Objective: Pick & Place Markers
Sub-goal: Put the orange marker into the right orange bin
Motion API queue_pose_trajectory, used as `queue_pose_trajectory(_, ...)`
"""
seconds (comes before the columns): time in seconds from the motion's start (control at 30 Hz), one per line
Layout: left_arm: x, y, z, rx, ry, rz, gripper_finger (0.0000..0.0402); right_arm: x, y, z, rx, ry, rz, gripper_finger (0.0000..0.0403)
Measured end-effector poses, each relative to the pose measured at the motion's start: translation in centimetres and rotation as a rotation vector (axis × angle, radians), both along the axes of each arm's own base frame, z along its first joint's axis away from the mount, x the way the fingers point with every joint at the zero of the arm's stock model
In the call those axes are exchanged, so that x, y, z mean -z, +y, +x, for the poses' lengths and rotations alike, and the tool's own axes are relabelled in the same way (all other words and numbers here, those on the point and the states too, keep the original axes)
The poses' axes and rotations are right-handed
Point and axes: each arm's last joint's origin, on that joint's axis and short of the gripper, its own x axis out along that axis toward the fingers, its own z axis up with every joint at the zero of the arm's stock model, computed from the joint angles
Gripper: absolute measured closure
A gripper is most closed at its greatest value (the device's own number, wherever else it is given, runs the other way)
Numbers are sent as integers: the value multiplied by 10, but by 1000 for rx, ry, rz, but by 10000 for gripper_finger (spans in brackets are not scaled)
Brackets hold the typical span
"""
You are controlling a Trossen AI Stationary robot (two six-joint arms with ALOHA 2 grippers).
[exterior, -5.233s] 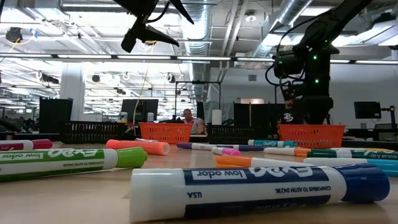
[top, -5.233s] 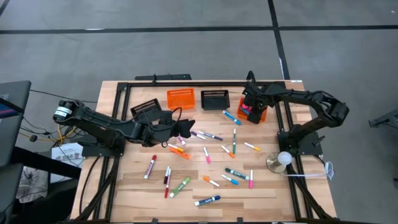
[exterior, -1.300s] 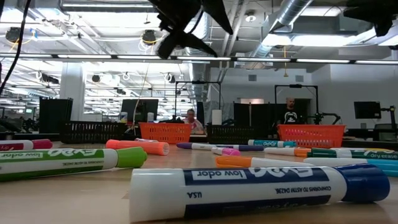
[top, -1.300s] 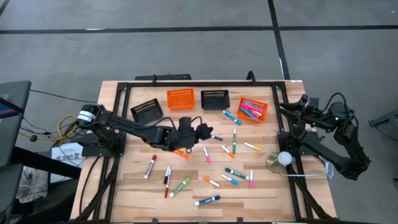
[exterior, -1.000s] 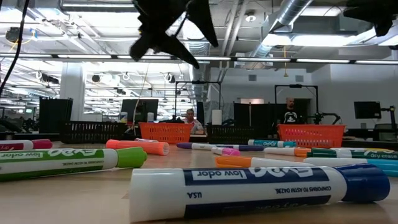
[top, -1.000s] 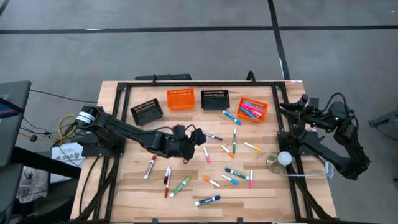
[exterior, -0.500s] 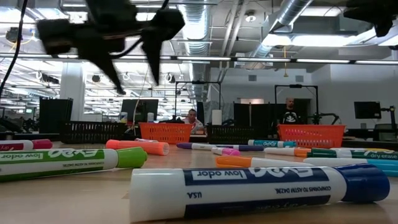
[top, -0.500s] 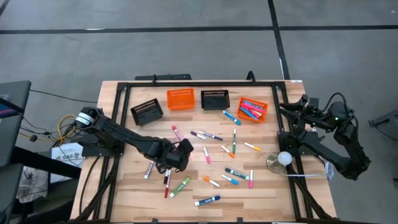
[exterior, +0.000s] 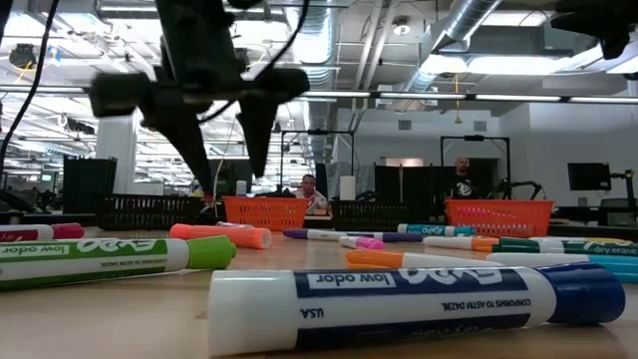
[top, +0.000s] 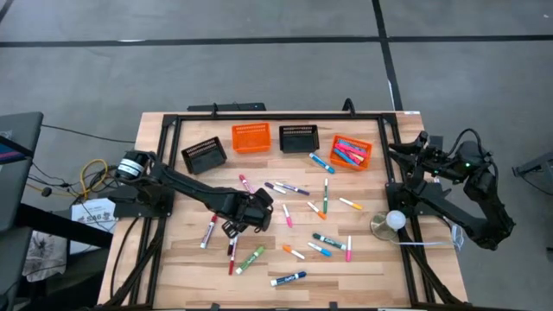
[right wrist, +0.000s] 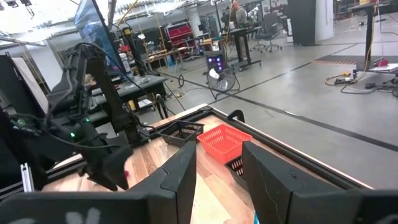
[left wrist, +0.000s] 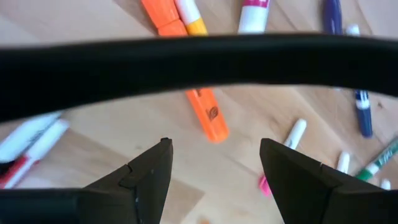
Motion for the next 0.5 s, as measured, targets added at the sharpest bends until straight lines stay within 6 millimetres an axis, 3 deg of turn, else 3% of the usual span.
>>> queue_pose_trajectory(0.23, 5, 11, 6, -37, 2, -3, 160, 0, 0, 0, 0, 0, 0, 285)
queue_pose_trajectory(0.5, 18, 9, 8, -34, 55, -39, 160, 0, 0, 0, -2, 1, 1, 285)
